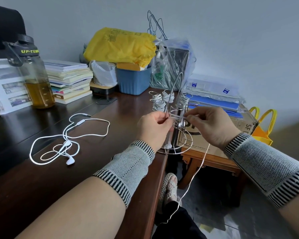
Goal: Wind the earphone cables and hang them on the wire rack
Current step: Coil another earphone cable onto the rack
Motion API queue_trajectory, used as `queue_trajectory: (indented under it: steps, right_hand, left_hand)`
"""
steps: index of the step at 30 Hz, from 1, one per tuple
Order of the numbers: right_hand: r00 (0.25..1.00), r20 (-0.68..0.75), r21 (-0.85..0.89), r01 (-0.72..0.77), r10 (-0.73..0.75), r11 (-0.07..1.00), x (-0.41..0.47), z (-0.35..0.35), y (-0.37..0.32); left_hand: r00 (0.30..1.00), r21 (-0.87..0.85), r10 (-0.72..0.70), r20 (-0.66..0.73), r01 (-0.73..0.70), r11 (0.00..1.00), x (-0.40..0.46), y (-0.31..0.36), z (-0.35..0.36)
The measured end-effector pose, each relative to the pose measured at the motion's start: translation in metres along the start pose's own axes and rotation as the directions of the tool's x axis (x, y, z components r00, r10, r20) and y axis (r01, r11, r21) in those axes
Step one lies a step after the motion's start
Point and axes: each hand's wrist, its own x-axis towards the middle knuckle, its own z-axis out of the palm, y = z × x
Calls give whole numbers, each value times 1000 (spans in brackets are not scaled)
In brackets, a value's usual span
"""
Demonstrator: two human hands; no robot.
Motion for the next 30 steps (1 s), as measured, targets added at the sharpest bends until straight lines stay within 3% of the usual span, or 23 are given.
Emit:
queue_trajectory:
  steps: [7,15,30]
  right_hand:
    - [998,2,-108,-61,62,992,4,2,10]
    - [998,36,-65,-52,55,997,-2,-1,7]
    - [990,51,-131,-120,128,984,14,5,-1]
  left_hand:
    - [1000,-30,-30,-10,29,999,-1,2,0]
    - [993,-97,-117,-33,113,989,0,6,1]
    - [996,-29,-84,-27,83,996,0,7,2]
